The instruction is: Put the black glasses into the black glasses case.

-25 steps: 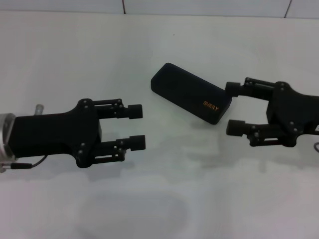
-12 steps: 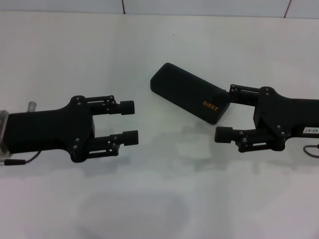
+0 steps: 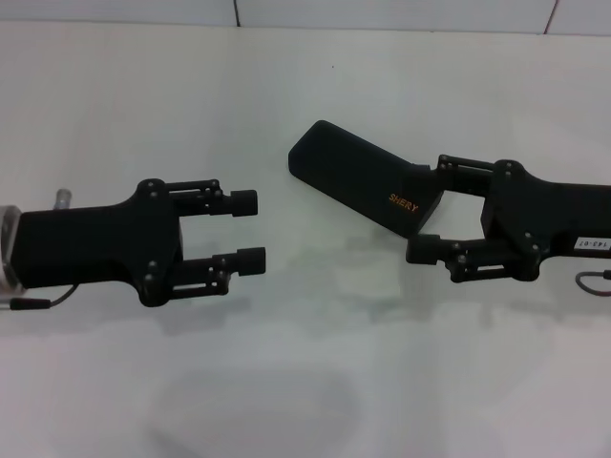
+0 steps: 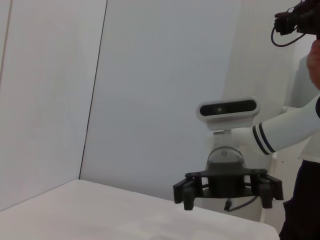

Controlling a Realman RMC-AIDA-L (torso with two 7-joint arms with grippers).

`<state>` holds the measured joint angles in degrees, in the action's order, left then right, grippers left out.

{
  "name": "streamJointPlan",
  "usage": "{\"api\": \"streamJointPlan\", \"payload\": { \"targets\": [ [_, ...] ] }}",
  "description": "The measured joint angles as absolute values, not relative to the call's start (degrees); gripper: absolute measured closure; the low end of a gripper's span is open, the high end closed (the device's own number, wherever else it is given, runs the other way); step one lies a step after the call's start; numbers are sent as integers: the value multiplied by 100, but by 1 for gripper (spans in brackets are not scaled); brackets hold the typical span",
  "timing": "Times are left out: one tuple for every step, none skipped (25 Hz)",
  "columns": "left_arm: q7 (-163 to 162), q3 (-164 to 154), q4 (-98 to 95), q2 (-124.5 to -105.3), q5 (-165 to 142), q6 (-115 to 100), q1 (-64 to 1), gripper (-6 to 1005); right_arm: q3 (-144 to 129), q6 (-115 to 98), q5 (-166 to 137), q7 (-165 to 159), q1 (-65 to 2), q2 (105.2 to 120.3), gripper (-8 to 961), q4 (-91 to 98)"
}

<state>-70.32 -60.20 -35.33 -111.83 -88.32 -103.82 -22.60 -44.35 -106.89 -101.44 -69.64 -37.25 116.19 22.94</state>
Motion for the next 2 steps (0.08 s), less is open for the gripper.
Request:
{"api": "streamJointPlan", "payload": {
  "targets": [
    [-6982,-6020,-3533,-11192,-8851,-10380,-2249,350,-4454,-10665,-10092,-6958,-3704,11619,85,2293],
    [-6927,-6020,-3533,-11203,-8871,-10376,-2234,350,-4455,-10661,-10073,-6953,-3688,11619,85,2293]
  ]
}}
